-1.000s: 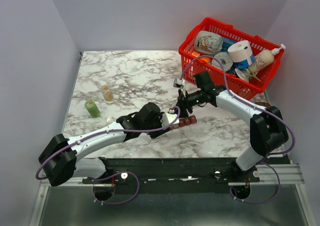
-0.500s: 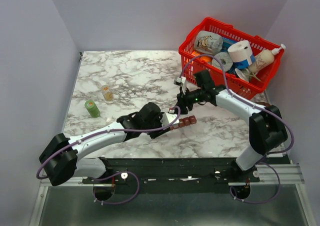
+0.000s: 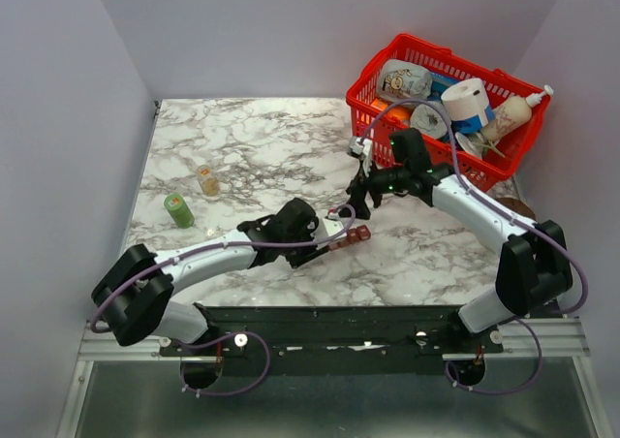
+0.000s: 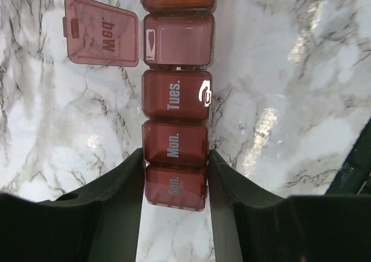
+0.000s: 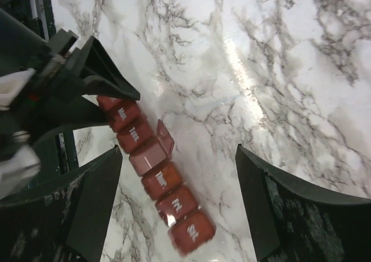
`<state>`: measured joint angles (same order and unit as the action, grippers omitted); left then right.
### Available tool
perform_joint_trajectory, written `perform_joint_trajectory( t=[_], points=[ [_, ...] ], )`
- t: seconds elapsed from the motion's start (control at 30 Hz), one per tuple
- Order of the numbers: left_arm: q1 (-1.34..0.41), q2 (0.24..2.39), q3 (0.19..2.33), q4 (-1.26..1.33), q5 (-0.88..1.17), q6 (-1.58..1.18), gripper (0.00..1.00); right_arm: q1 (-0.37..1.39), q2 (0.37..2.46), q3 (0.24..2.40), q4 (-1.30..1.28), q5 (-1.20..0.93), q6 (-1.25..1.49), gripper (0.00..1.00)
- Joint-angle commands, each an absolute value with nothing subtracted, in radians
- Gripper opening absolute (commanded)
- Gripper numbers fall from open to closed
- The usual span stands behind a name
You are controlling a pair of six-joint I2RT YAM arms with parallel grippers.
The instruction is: Sort the pills into containers
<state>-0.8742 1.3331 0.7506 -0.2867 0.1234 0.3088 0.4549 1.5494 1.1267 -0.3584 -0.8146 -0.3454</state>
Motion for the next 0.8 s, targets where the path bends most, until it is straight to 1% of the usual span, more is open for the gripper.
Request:
perform_joint_trajectory(
  t=[0.0, 0.07, 0.1, 0.13, 0.2, 0.23, 0.33, 0.5, 0.77],
  points=[
    [-0.848, 1.416, 0.811, -0.304, 0.057, 0.295, 0.00, 0.417, 1.505, 1.092, -0.370, -0.769, -0.402, 0.86],
    [-0.839, 1.462, 0.830, -0.307, 0.031, 0.284, 0.00, 0.417, 1.509, 1.074, -0.377, -0.747, -0.413, 0.74],
    [-0.835, 1.477, 0.848, -0.310, 0.023, 0.279, 0.00, 0.416, 1.517, 1.068, -0.388, -0.741, -0.410, 0.67],
    [-0.831, 1.498, 0.853, -0.310, 0.014, 0.273, 0.00, 0.414, 1.526, 1.062, -0.397, -0.739, -0.400, 0.53],
    [-0.821, 1.514, 0.861, -0.305, 0.008, 0.261, 0.00, 0.413, 1.565, 1.061, -0.414, -0.730, -0.391, 0.43],
    [-0.818, 1.523, 0.859, -0.304, -0.017, 0.256, 0.00, 0.413, 1.581, 1.072, -0.423, -0.717, -0.388, 0.36],
    [-0.813, 1.532, 0.853, -0.299, -0.028, 0.248, 0.00, 0.413, 1.652, 1.097, -0.460, -0.689, -0.379, 0.26],
    [-0.813, 1.535, 0.841, -0.290, -0.028, 0.245, 0.00, 0.413, 1.703, 1.111, -0.462, -0.612, -0.357, 0.23],
    [-0.813, 1.548, 0.853, -0.288, -0.015, 0.245, 0.00, 0.413, 1.804, 1.161, -0.469, -0.574, -0.311, 0.21]
  ],
)
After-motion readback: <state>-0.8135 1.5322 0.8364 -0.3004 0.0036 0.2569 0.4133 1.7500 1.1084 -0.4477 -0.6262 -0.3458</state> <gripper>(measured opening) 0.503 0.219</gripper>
